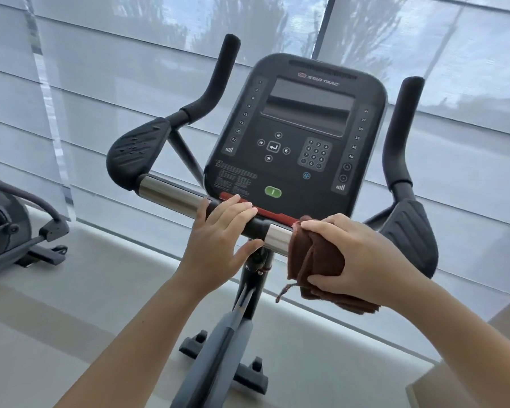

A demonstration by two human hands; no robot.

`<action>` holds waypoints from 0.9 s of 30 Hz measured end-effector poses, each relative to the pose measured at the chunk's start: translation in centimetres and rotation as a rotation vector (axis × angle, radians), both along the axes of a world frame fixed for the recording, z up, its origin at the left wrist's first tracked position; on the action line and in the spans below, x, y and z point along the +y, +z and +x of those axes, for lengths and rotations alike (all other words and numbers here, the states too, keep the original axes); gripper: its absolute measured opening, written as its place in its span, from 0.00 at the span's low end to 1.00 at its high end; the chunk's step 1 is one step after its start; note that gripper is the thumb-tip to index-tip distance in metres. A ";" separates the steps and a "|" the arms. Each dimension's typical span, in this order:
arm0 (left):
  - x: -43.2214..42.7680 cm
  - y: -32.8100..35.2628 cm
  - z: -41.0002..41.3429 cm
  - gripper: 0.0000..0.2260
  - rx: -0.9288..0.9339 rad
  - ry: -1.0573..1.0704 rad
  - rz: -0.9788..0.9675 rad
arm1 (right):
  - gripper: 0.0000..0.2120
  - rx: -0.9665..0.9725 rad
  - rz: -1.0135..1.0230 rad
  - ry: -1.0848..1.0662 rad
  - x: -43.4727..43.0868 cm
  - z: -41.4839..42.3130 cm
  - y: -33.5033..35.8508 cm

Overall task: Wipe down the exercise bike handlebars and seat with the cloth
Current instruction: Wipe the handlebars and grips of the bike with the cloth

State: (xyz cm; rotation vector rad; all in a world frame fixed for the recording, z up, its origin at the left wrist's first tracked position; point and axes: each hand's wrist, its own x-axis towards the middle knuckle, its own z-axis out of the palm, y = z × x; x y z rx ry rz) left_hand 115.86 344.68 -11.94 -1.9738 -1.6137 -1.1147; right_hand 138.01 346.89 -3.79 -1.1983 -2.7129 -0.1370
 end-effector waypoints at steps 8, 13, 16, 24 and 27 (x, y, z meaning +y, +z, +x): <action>0.3 -0.4 0.1 0.18 -0.039 0.009 -0.008 | 0.39 0.155 -0.087 -0.133 0.0 -1.5 0.0; 0.3 -0.5 0.3 0.17 -0.065 0.016 0.011 | 0.32 0.202 0.124 -0.242 -0.1 -3.1 -1.5; 0.1 -0.6 0.7 0.17 -0.084 0.040 0.002 | 0.28 0.245 0.173 -0.214 -0.3 -2.9 -1.9; -2.7 -0.1 2.5 0.22 -0.100 0.131 -0.087 | 0.24 0.422 0.285 0.013 -1.4 -2.2 -3.1; -5.1 -0.8 3.8 0.19 -0.167 0.183 -0.109 | 0.23 0.510 0.297 0.120 -1.8 -1.5 -3.1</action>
